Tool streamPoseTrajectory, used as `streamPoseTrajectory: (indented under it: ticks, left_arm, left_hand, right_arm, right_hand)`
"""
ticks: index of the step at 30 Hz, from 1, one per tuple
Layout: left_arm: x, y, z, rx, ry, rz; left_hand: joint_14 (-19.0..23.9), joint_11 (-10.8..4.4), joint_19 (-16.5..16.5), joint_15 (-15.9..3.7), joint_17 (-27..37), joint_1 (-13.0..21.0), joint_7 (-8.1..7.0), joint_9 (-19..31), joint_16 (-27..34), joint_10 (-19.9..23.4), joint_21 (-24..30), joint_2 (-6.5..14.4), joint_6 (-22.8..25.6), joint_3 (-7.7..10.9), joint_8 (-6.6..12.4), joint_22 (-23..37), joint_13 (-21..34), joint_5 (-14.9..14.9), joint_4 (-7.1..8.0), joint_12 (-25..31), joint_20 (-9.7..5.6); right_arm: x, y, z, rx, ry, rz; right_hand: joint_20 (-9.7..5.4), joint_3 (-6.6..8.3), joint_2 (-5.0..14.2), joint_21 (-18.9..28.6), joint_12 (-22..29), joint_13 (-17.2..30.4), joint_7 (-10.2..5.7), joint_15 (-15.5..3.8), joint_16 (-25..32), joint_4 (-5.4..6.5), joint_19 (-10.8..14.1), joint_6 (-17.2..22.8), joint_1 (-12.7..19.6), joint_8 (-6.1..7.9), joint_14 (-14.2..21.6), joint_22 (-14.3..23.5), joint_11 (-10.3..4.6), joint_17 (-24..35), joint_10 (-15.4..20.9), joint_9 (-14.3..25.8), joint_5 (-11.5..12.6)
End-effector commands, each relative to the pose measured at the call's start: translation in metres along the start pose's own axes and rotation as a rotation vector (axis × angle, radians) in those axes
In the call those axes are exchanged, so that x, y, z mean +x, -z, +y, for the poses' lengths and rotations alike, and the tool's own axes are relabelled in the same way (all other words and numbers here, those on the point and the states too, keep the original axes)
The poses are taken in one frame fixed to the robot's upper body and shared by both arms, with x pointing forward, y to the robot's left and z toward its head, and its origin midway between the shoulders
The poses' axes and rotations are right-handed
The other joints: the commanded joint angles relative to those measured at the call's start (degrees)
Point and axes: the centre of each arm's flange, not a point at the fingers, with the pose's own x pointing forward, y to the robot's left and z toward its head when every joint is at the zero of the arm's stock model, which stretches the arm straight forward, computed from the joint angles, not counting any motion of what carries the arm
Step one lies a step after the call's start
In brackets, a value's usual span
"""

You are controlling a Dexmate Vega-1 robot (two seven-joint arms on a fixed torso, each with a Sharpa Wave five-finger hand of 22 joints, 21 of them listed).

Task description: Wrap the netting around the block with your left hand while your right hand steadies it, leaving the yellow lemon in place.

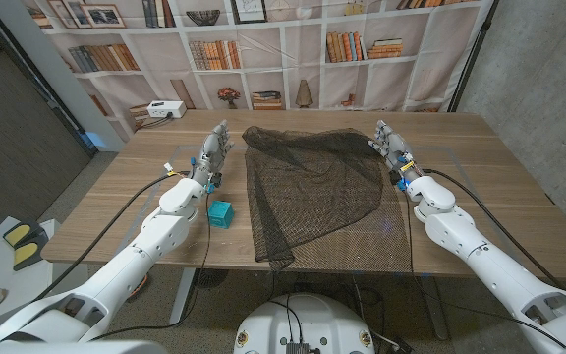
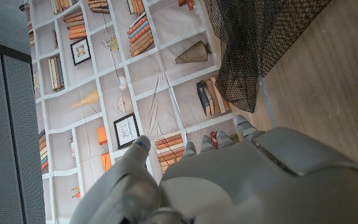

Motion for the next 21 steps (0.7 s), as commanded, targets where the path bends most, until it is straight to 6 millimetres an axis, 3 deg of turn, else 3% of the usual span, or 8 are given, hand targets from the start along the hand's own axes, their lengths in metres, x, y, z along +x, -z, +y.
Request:
streamPoseTrajectory:
  ticks: [1,5,11,21]
  left_arm:
    - [-0.002,0.0,-0.001,0.013,-0.007,0.004]
    - [-0.005,-0.003,0.0,0.089,-0.051,0.01]
    - [-0.012,-0.01,0.001,0.293,-0.115,0.023]
    - [-0.023,-0.023,0.0,0.541,-0.159,0.036]
  left_hand:
    - [-6.63,-0.16,-3.44,-0.12,0.17,0.27,-0.48,0.1,0.54,-3.66,0.38,0.22,-2.81,0.4,0.4,0.18,0.31,0.4,-0.14,0.41,0.08]
    - [-5.54,-0.18,-2.29,0.72,0.18,0.41,-0.93,0.13,0.86,-3.04,0.59,0.21,-1.97,0.37,0.63,0.22,0.33,0.33,-0.28,0.59,0.48]
    - [-0.67,0.51,1.19,4.24,0.28,1.29,-1.8,0.27,1.72,0.44,1.1,0.03,1.07,0.4,1.04,0.39,0.5,-0.09,-1.22,1.47,4.53]
    - [4.3,2.11,2.64,7.37,0.49,3.45,-1.61,0.42,2.4,2.51,0.94,-0.21,5.49,1.01,1.84,0.63,0.82,-0.88,-3.38,1.86,7.18]
  right_arm:
    - [-0.003,0.0,0.0,-0.002,0.002,0.001]
    - [-0.004,0.001,0.0,0.002,0.0,0.005]
    - [-0.007,0.001,0.001,0.0,0.003,0.006]
    - [-0.012,0.001,0.006,-0.005,-0.008,0.012]
  right_hand:
    - [0.13,0.4,0.24,0.17,0.28,0.1,-0.63,0.5,0.31,0.03,0.35,0.02,0.31,0.38,0.07,0.17,0.5,0.06,-0.2,0.24,0.39]
    - [0.15,0.4,0.22,0.13,0.3,0.1,-0.64,0.56,0.33,-0.03,0.33,0.05,0.35,0.36,0.14,0.17,0.5,0.05,-0.12,0.24,0.38]
    - [0.25,0.4,0.26,0.03,0.34,0.1,-0.76,0.83,0.39,-0.07,0.27,0.16,0.31,0.31,0.28,0.17,0.66,0.06,0.04,0.24,0.37]
    - [0.28,0.43,0.31,-0.08,0.76,0.11,-1.06,1.14,0.47,-0.12,0.33,0.57,0.19,0.31,0.54,0.18,0.98,0.09,1.28,0.24,0.35]
